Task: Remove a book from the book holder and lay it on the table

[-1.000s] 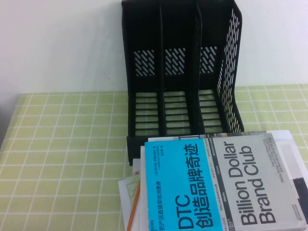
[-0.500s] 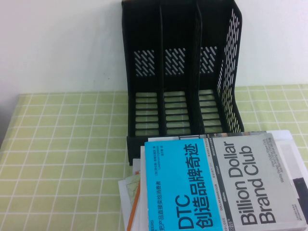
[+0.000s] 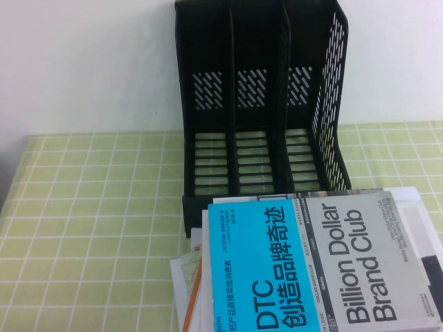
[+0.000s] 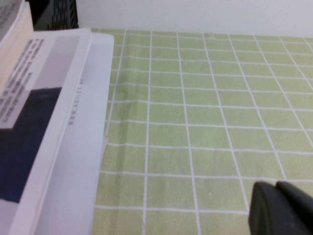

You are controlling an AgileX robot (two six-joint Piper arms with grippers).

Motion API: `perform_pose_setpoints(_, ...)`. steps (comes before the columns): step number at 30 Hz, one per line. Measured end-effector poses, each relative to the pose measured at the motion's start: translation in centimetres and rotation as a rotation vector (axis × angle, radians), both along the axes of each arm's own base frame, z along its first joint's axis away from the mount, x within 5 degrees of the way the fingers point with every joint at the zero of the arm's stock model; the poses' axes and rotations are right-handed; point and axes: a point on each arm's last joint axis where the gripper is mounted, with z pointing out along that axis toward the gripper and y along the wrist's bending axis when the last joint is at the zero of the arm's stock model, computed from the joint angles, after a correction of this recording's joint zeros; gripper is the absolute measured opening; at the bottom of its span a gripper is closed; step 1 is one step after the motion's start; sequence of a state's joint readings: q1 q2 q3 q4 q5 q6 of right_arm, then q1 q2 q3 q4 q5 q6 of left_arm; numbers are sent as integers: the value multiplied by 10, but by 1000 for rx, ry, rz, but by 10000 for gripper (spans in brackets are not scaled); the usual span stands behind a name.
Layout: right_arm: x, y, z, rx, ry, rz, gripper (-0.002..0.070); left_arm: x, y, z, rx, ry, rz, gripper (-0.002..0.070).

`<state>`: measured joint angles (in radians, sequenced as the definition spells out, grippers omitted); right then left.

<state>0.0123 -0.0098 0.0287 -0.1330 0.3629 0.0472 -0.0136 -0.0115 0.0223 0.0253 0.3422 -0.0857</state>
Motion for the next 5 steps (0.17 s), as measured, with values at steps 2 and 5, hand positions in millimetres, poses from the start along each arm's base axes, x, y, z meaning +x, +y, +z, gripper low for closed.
perform_pose_setpoints(2,0,0,0,0,0,0,-2,0,0,0,0,0,0,-2)
perform_pose_setpoints(5,0,-1,0,-38,0,-3,-2,0,0,0,0,0,0,-2)
